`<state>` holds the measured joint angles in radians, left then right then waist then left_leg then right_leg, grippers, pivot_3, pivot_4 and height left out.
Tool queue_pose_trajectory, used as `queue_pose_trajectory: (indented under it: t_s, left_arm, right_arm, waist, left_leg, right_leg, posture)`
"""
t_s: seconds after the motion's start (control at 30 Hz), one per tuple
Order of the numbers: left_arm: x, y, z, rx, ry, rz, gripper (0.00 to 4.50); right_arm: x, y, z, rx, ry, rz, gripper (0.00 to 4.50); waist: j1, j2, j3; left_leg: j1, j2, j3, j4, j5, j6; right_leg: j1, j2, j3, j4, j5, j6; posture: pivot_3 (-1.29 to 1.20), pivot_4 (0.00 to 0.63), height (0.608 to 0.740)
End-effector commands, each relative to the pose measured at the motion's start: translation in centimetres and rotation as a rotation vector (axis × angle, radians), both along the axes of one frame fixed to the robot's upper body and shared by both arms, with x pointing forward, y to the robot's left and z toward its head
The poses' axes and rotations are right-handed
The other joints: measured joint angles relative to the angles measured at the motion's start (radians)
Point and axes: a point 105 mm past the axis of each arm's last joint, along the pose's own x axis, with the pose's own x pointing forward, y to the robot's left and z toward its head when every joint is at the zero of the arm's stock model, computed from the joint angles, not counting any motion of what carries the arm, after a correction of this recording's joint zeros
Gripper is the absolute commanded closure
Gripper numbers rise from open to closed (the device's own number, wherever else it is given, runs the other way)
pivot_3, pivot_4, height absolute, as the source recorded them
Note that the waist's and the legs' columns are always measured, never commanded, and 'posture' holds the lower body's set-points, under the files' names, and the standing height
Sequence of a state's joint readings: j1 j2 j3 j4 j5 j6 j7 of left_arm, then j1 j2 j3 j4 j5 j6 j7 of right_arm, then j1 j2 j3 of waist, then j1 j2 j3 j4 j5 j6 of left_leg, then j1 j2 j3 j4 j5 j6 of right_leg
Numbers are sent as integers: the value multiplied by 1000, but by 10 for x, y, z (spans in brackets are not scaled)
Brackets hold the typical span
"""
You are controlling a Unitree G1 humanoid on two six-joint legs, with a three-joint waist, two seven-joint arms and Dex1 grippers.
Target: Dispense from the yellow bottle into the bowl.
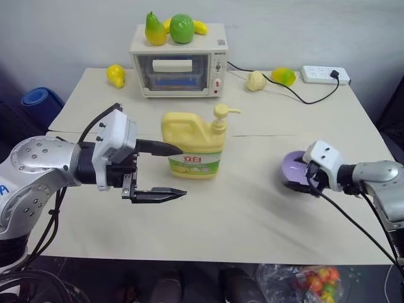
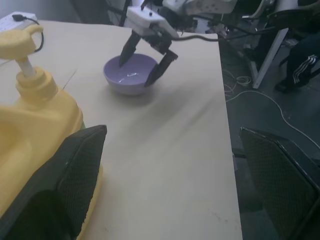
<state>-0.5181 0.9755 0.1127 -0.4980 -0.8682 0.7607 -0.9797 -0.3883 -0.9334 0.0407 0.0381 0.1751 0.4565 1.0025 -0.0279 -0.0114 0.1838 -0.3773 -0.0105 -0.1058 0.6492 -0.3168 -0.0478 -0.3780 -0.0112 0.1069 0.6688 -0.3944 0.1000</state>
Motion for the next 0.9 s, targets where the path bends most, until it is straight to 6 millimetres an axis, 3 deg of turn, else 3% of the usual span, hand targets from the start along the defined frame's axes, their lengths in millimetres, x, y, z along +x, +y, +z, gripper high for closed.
queue_pose_trajectory:
  t_s: [0.03, 0.27, 0.47, 0.63, 0.73, 0.9]
  left_arm:
    - [3, -3, 4, 0, -35, -16, 16]
    - [4, -8, -2, 19, -49, -41, 16]
    - [7, -7, 0, 12, -55, -40, 16]
    - [8, -8, 0, 8, -62, -41, 16]
    - [7, -10, 1, 0, -64, -48, 0]
    - [6, -10, 2, -3, -66, -49, 0]
  right_arm:
    - [-6, 3, 8, -12, -11, 9, 0]
    - [1, -15, -6, -114, 7, -125, 0]
    - [2, -4, -4, -44, 0, -94, 0]
    - [8, -8, -18, -28, 14, -139, 0]
    - [13, -9, -27, -18, 17, -168, 617]
    - [24, -12, -35, 11, -1, -211, 2252]
  waist:
    - [0, 0, 0]
    - [-2, 0, 0]
    - [-2, 0, 0]
    - [-2, -1, 0]
    - [-3, -1, 1]
    - [-3, -1, 1]
  left_leg:
    - [0, 0, 1, 0, 0, 0]
    - [0, 0, 3, 7, -1, 1]
    - [0, 1, 2, 13, -2, 4]
    - [1, 2, 2, 14, -2, 4]
    - [1, 2, 3, 14, -2, 4]
    - [1, 2, 3, 14, -2, 4]
  right_leg:
    - [0, 0, -1, 0, 0, 0]
    - [0, 0, 1, 4, 0, 0]
    - [0, 0, 2, 10, 0, 0]
    - [1, 0, 2, 11, 0, 0]
    - [1, -1, 2, 11, 0, 1]
    - [0, -1, 2, 11, 0, 1]
  posture:
    - [0, 150, 740]
    - [0, 150, 740]
    - [0, 150, 740]
    - [0, 150, 740]
    - [0, 150, 740]
    - [0, 150, 740]
